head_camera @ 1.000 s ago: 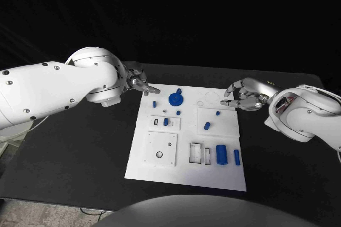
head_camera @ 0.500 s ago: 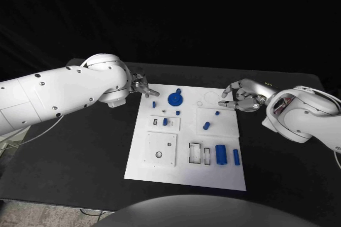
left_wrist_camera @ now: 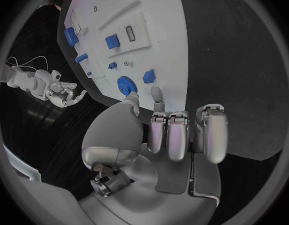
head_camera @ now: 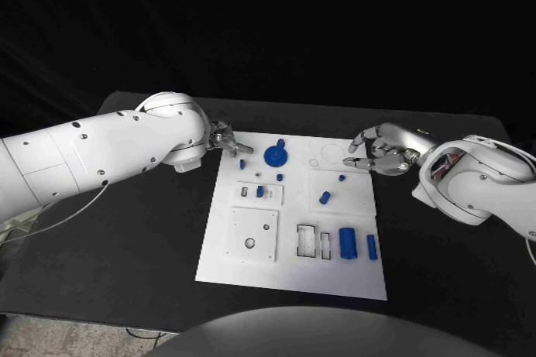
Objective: Assemble the parts on the task board
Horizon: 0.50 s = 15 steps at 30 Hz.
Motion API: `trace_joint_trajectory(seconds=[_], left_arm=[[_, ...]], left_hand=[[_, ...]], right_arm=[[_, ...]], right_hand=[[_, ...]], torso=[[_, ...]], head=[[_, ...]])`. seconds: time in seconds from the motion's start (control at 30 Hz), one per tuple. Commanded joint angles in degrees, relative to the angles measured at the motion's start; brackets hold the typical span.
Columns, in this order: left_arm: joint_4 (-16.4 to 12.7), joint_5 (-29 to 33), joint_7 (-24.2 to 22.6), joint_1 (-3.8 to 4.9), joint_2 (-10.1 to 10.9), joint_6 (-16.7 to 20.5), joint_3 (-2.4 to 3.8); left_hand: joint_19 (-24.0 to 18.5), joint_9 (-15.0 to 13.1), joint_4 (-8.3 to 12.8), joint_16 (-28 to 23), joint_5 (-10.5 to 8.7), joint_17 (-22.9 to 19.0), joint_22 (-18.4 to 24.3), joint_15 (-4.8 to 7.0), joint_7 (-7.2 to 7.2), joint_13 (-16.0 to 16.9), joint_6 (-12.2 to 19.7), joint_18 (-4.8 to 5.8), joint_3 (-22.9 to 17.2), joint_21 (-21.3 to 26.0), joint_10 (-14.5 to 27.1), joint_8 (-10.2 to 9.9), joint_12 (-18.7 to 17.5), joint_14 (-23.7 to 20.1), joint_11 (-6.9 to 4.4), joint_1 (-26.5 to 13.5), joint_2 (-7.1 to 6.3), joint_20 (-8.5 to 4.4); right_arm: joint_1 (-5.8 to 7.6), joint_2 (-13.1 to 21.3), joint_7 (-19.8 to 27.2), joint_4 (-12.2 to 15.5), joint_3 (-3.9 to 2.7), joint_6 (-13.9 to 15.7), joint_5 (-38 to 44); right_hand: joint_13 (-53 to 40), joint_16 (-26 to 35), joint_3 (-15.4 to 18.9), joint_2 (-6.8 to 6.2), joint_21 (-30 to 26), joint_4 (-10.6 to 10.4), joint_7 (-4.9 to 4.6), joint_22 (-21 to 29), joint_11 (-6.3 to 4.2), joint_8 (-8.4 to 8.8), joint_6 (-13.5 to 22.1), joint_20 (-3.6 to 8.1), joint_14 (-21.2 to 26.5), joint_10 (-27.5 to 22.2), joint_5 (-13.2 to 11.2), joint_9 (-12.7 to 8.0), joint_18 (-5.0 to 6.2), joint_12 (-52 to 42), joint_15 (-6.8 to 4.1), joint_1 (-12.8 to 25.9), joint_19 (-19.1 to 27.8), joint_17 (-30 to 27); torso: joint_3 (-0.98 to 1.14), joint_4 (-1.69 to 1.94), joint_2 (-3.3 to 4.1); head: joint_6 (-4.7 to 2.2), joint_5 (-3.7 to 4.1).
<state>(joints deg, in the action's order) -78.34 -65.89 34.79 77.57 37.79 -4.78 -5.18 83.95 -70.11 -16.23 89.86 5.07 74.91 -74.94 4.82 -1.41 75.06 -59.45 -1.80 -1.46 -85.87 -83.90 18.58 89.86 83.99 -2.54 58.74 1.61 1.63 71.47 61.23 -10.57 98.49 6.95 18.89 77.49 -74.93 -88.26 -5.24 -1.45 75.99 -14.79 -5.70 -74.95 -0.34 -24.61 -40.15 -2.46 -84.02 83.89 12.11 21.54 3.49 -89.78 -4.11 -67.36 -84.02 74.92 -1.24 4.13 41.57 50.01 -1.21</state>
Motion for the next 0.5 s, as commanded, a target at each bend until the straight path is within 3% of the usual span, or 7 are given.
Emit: trace_joint_trajectory(seconds=[0.03, 0.5], left_arm=[[0.14, 0.07, -0.4, -0.06, -0.24, -1.28, 0.01], [0.38, 0.65, -0.3, -0.83, -0.66, -2.34, 0.0]], left_hand=[[1.29, -0.15, 0.52, 0.14, 1.26, 15.09, -10.32, -0.28, -0.06, 14.94, 0.48, 0.1, -0.03, 0.34, -6.1, -0.5, 0.14, 6.01, 0.41, 1.14, 0.18, 0.35], [0.96, -0.31, 0.9, 0.14, 2.58, 15.09, -10.07, -0.33, -0.07, 14.94, 0.52, -0.01, -0.06, 0.67, -6.1, -0.71, 0.14, 6.01, 0.42, 2.21, 0.44, 0.4]], right_arm=[[-0.04, -0.01, 0.47, 0.07, -0.01, 0.18, -0.02], [-0.04, -0.11, 0.25, -0.1, -0.01, -0.07, -0.02]], right_hand=[[-15.07, -0.39, 0.27, 0.12, 0.39, -0.04, 0.18, -10.93, 0.4, 0.17, -0.39, -0.25, -5.55, 6.11, 0.19, -0.04, -0.4, -0.22, 0.5, -0.35, -0.6, 13.26], [-15.07, -0.42, 0.27, 0.2, 0.27, -0.07, 0.18, -10.9, 0.39, 0.17, -0.48, -0.24, -5.57, 6.11, 0.26, -0.08, -0.37, -0.22, 0.49, -0.37, -0.57, 13.3]], torso=[[-0.04, 0.04, -0.05], [-0.03, -0.04, -0.08]], head=[[-0.01, -0.03], [-0.01, 0.01]])
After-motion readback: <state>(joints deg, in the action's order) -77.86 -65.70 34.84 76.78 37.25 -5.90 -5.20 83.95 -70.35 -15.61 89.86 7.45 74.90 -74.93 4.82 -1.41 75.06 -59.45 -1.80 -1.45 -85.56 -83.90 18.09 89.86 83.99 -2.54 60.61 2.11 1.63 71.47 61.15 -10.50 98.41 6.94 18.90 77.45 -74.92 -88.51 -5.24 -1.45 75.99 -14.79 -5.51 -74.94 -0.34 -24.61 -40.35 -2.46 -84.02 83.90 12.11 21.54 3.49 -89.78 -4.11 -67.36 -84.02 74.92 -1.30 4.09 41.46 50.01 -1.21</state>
